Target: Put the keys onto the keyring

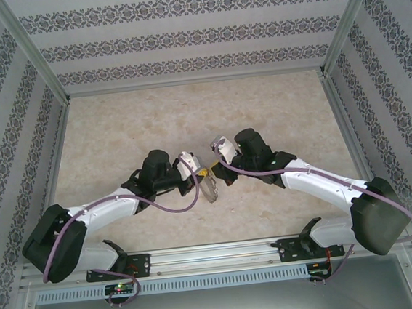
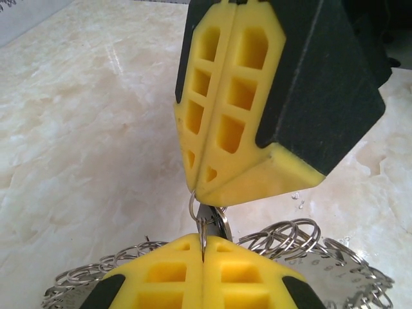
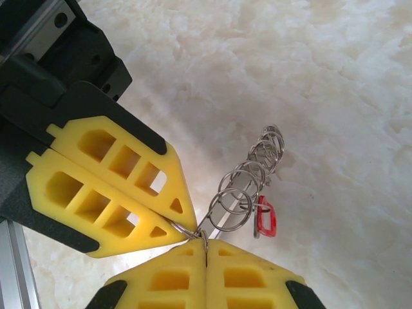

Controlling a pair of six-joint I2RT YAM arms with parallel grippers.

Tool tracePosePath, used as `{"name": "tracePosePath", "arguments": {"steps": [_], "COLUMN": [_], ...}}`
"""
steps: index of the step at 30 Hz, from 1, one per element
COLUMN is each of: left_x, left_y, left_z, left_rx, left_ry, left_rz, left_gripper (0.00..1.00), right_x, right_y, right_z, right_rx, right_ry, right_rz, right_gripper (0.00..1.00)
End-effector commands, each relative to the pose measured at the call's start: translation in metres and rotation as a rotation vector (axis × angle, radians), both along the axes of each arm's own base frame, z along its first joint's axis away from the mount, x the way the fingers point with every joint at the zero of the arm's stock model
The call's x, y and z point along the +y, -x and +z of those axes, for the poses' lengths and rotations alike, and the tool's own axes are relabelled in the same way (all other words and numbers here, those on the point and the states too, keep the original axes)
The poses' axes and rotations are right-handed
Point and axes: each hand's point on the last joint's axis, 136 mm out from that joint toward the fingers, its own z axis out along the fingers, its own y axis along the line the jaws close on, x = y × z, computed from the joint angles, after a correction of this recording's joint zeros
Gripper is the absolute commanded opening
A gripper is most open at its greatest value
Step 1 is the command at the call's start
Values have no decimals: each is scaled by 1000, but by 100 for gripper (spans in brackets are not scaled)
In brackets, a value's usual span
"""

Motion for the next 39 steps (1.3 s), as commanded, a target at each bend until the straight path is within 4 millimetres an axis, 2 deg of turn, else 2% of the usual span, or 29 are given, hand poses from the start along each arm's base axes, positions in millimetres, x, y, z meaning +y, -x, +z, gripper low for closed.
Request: {"name": "tracePosePath", "arguments": {"steps": [1,22,32,39], "left_x": [3,4,3,2], "left_y": [4,1,-3,-3], "left_z": [4,0,6,7], "left_rx": [-12,-52,-79,-73], "left_ry": [16,38,54,66], "left_rz": [14,29,46,43], "left_gripper": [0,0,0,0], "right_x": [-12,-14,-20,-8], "right_y": [-8,-17,-18,-10], "right_z": [-1,-2,-8,3], "right_rx": [-10,-10,0,7], "right_ry": [16,19,30,-24], "right_rz": [-65,-101,-124,-52], "right_gripper": [0,0,0,0]}}
